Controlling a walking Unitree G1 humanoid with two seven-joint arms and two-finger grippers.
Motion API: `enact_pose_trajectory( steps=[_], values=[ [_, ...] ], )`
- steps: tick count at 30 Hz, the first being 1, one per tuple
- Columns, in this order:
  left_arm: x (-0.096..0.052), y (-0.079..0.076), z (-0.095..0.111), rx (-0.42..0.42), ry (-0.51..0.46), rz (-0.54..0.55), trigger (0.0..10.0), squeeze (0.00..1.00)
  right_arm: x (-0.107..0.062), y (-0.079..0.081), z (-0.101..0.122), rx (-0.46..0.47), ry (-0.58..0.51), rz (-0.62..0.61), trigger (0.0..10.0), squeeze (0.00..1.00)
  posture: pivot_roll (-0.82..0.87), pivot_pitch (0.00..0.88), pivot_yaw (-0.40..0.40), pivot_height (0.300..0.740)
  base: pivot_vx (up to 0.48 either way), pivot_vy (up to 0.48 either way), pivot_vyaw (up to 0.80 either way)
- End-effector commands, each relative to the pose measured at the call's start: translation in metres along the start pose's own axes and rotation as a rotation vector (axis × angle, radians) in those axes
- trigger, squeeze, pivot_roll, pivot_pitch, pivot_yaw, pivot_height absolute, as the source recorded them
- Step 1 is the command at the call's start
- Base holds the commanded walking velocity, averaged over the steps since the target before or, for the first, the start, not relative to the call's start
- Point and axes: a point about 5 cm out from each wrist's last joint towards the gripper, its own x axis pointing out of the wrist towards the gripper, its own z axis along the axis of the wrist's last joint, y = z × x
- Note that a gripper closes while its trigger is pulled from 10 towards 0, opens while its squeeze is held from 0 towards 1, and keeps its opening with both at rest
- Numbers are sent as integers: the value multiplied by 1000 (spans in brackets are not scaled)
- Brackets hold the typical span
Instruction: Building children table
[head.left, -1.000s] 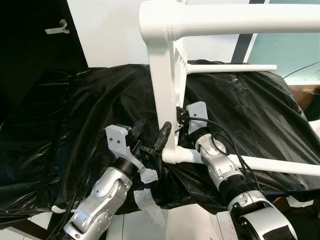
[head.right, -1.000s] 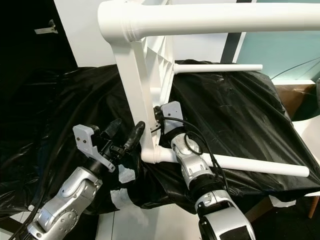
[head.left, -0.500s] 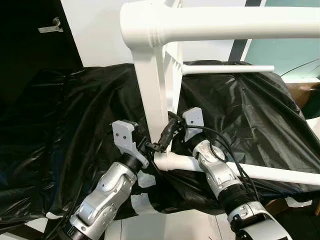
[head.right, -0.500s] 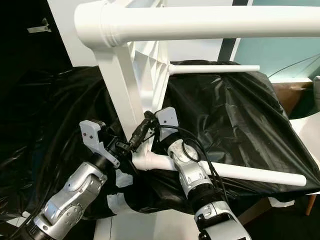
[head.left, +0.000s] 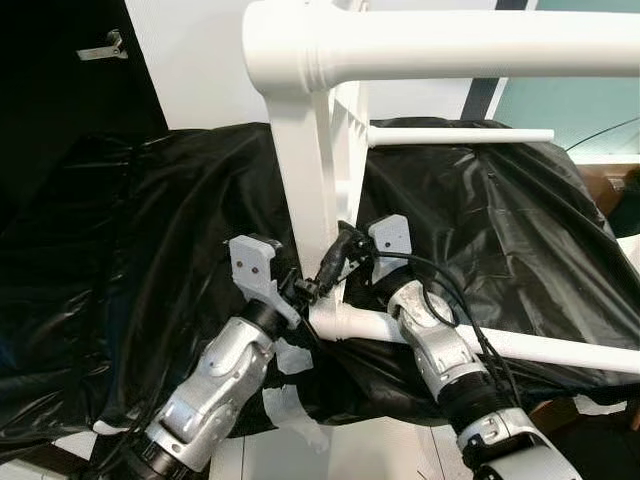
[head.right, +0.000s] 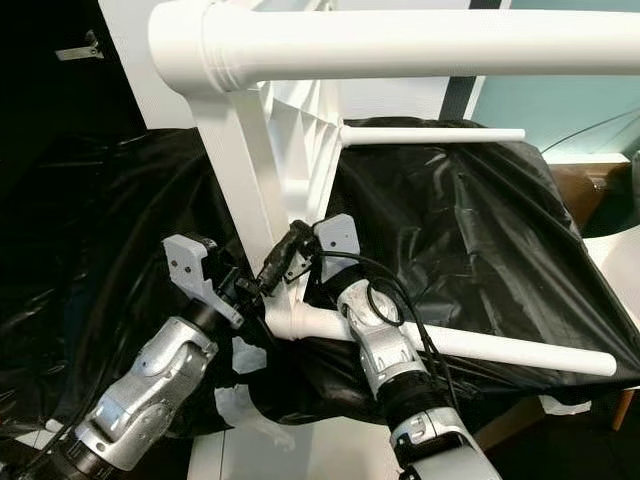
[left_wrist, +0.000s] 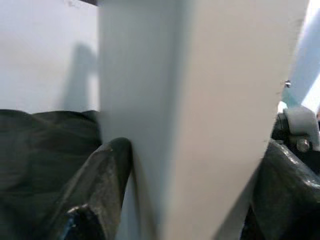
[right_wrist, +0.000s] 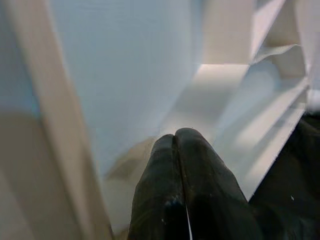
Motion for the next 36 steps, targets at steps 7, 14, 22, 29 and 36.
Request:
enact_pose_trajectory(
  steps=[7,14,22,29,36],
  values=[
    [-3,-10,1,43,-24,-306,0,0,-26,-12,-27,18,138,-129,10000,0,72,0,-9,740,0,0,0],
    [-1,-11,-3,70,-17,-305,10000,0,-28,-18,-19,9,120,-185,10000,0,62,0,-4,740,0,0,0],
    [1,-5,-3,117,-35,-253,10000,0,-30,-28,-9,-5,92,-231,10000,0,66,0,-1,740,0,0,0],
    [1,-1,-5,138,-37,-220,10000,0,-38,-56,10,-60,32,-428,10000,0,60,0,3,740,0,0,0],
    [1,-1,-6,132,-35,-217,10000,0,-44,-64,15,-85,8,-504,10000,0,54,0,6,740,0,0,0]
  ],
)
